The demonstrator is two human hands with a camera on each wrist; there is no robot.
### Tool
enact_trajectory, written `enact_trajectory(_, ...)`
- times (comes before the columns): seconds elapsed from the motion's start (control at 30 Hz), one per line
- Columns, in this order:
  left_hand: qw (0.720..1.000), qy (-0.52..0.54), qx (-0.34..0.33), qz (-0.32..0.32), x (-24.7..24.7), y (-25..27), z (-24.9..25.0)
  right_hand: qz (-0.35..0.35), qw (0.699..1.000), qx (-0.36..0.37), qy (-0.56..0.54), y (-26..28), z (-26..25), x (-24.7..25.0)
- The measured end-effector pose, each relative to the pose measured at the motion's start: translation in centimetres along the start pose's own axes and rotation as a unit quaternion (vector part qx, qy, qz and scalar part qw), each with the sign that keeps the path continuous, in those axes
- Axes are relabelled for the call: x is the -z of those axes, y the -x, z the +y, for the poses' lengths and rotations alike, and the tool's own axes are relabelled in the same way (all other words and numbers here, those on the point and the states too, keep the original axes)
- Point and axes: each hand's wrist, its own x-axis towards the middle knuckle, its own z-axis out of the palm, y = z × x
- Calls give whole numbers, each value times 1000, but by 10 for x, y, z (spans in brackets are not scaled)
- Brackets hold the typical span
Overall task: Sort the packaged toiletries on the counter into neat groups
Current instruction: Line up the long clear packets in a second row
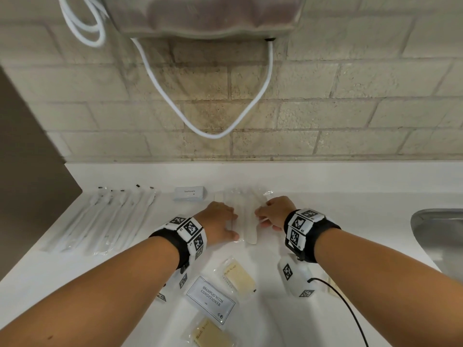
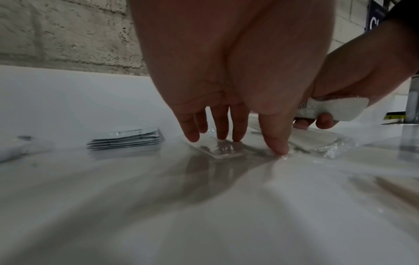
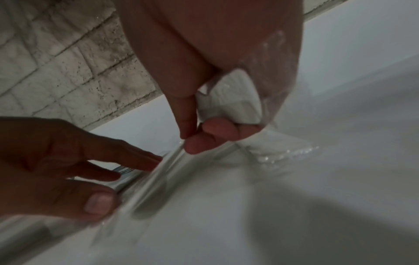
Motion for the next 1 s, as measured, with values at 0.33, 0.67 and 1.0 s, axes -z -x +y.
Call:
enact_trajectory(0.33,999,43,6,15,-6,0,-12,27,995,31,86,-9,-5,-9)
enact_trajectory(0.67,999,34,6,14,0,3,-9,81,984,70,145,-3,-12,-1)
enact_trajectory(1.0,998,49,-40,5,0,-5,25,65,997,43,-3,-2,9,31)
